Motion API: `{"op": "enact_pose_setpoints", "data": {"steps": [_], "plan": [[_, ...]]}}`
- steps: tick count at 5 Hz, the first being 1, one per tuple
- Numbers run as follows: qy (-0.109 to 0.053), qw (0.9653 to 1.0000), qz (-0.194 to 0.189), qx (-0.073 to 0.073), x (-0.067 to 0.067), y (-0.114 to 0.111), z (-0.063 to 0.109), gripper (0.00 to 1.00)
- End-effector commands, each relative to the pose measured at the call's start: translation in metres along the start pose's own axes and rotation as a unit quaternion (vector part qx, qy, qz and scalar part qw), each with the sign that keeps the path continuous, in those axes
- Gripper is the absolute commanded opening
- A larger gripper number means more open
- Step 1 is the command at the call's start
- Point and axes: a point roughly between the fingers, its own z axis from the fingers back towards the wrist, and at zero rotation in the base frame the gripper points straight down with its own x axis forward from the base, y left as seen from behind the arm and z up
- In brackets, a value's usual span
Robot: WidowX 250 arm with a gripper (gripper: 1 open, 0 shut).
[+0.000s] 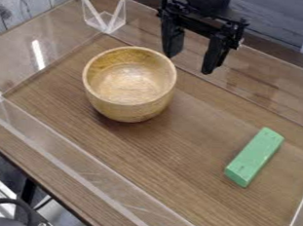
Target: Put the green block in the brown bowl
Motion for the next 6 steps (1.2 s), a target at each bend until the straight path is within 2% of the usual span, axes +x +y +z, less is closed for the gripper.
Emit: {"op": "enact_pose_setpoints", "data": {"steps": [1, 2, 4, 5, 6], "plan": [[0.012, 0.9999, -0.002, 0.0, 0.0, -0.003, -0.008, 1.0], [0.022, 0.9994, -0.027, -0.006, -0.006, -0.027, -0.021, 1.0], [0.022, 0.9968, -0.076, -0.01, -0.016, -0.083, -0.043, 1.0], [0.022, 0.995, -0.097, -0.011, -0.021, -0.103, -0.055, 1.0], [0.018, 0.994, -0.107, -0.015, -0.02, -0.114, -0.066, 1.0]]}}
